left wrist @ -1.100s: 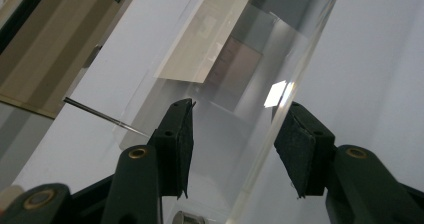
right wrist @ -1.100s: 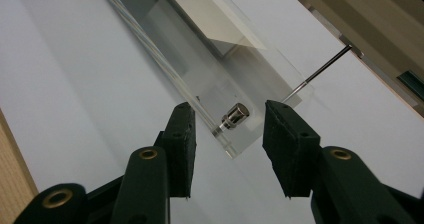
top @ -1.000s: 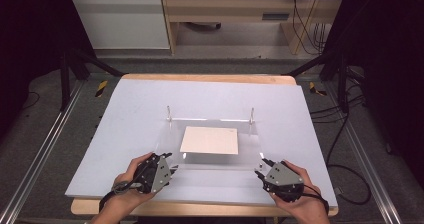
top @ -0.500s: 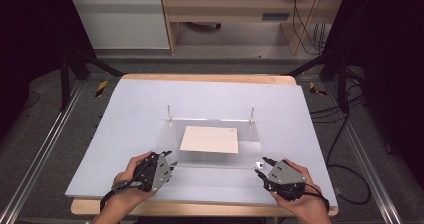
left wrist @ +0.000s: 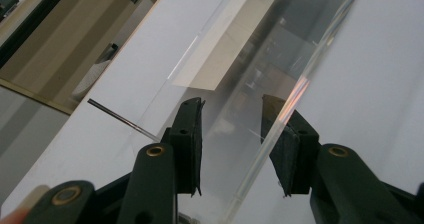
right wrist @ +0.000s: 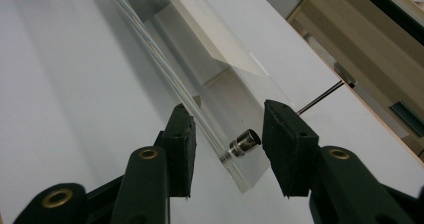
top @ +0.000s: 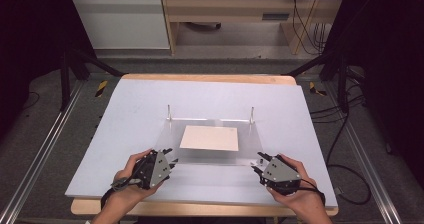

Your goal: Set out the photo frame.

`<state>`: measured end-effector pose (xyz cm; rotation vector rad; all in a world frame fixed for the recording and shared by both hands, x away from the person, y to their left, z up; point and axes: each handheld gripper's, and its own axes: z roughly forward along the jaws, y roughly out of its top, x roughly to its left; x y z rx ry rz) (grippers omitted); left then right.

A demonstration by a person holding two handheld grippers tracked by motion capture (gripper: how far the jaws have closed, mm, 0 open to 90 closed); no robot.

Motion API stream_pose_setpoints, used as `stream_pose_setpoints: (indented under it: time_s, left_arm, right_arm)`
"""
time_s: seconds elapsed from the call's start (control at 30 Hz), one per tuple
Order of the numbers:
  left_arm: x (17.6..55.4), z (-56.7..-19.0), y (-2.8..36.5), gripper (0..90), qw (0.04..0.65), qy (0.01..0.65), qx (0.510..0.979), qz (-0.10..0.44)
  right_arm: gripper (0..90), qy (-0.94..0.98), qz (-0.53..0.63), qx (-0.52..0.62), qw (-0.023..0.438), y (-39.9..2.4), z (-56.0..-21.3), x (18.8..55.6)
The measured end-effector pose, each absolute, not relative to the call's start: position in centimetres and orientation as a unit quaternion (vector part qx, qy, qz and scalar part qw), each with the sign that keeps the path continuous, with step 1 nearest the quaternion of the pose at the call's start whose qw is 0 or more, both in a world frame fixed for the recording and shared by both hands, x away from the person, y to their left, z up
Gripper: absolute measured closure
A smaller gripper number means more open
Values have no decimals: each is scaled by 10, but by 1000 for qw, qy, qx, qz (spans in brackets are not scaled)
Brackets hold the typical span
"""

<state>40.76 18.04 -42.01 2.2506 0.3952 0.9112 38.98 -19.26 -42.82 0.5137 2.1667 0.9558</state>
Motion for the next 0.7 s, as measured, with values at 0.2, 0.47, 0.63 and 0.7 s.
stream_pose_setpoints:
  time_s: [0.2, 0.47, 0.63, 0.7]
  left_arm:
    - [419, -400, 184, 629, 354, 162, 855, 343]
    - [436, -376, 185, 645, 361, 175, 860, 317]
    - [441, -370, 185, 643, 362, 178, 860, 312]
    - [443, -369, 186, 642, 365, 179, 859, 310]
  right_arm:
    - [616, 831, 390, 210, 338, -196, -408, 401]
    - [628, 841, 395, 218, 298, -200, -378, 425]
    - [631, 845, 395, 222, 284, -200, -369, 432]
    - [631, 845, 397, 225, 280, -201, -367, 434]
